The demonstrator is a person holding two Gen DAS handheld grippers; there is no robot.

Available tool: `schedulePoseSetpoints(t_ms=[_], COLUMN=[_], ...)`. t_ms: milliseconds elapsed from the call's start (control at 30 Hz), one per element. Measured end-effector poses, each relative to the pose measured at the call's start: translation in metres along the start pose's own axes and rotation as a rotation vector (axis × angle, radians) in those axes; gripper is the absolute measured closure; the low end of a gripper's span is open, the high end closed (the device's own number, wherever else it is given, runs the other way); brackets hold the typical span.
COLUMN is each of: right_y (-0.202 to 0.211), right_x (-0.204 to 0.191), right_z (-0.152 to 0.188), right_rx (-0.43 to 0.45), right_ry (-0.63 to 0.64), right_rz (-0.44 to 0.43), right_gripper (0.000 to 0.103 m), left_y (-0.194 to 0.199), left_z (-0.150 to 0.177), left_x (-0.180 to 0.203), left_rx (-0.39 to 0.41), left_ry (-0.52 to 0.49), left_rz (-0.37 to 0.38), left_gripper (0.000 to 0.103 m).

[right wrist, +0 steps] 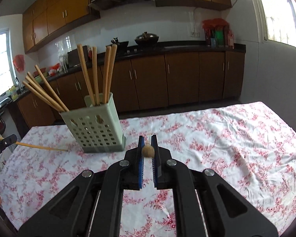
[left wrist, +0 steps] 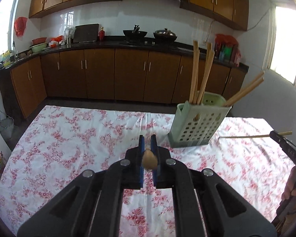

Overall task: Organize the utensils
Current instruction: 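Raise the left tool's chopstick over the holder while the right tool carries its chopstick there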

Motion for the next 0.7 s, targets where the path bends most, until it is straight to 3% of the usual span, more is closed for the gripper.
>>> schedulePoseSetpoints(t_ms=[333,700], right_y=[0.014,0.049], right_x=[-0.013,-0.053], right_z=[-0.031,-0.079], right_rx=[0.08,0.232], right_ry=[0.015,0.036], right_rz=[-0.048,-0.168], right_gripper=[0.095,0.095], left_y=[0.017,0.054], left_z=[-0.027,-0.077], left_x=[0.012,0.061], left_rx=[0.045,0.2], left_ry=[-0.042,-0.082], left_rz=[0.06,0.167], left_gripper=[0.095,0.095])
Point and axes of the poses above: each gripper's, at about its wrist camera, not at the fingertips, and y roughly against the way its jaws point, x to its right, z to its underside, the point moved 2 cm from there along -y, roughly the way its jaws point, and after that the axes turned 3 degrees about x, right-handed, at the moved point
